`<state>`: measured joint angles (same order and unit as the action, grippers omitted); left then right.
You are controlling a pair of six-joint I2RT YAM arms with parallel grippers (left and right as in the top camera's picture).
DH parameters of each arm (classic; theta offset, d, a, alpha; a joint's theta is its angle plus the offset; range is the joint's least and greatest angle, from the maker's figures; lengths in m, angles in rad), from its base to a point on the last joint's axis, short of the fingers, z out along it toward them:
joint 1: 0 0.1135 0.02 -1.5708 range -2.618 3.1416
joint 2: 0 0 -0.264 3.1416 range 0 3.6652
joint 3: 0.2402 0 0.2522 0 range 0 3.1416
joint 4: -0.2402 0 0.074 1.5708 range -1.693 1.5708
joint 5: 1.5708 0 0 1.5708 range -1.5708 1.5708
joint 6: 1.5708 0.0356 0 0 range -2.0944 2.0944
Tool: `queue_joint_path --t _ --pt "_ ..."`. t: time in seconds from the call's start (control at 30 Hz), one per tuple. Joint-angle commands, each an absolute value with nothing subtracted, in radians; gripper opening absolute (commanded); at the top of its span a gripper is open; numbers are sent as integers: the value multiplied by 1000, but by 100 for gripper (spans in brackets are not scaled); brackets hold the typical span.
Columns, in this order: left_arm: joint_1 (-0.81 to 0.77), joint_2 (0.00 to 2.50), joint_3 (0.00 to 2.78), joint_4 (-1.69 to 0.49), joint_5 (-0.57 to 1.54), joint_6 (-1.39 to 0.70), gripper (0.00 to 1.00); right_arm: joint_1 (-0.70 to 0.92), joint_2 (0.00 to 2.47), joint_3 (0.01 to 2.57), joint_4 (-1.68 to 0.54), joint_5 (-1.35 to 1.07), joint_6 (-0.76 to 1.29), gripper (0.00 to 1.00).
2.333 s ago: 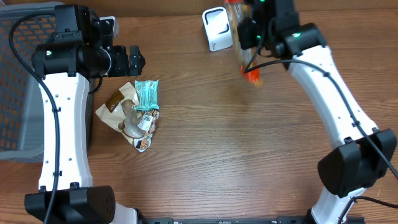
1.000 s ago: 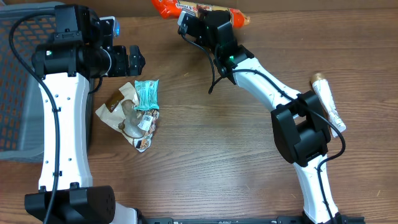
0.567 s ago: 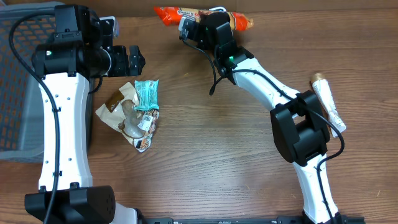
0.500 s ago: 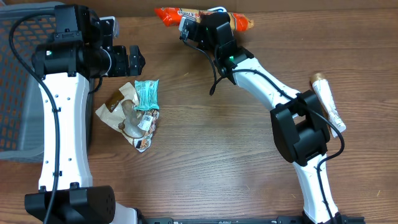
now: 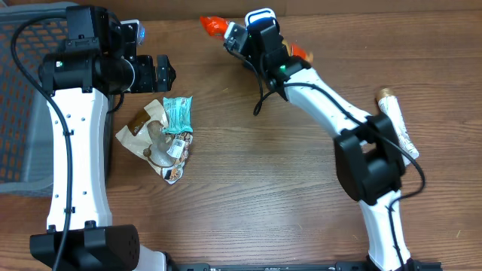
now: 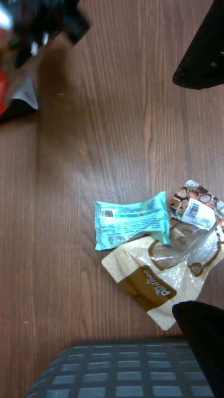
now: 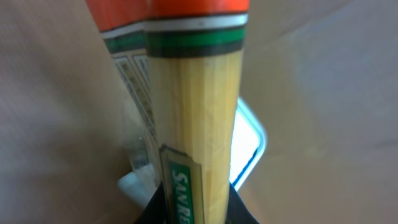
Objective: Scan the item barcode
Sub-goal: 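Raise spaghetti pack to the scanner with right gripper, then move spaghetti pack right and place it beside the tube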
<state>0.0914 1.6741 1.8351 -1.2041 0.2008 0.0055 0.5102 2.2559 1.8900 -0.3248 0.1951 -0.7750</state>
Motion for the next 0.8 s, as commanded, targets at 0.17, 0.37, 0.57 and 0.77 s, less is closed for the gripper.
queue_joint_path --t 0.17,0.37,0.57,0.77 --pt "85 1673 1850 -1200 199 0 100 438 1819 1931 -804 103 -169 4" --pt "85 1673 1850 -1200 199 0 100 330 1830 1924 -1253 106 65 4" --pt "85 1673 1850 -1200 199 0 100 248 1879 1817 -1378 249 87 4" --pt "85 1673 1850 -1200 199 0 100 199 1934 1724 -1353 387 85 4"
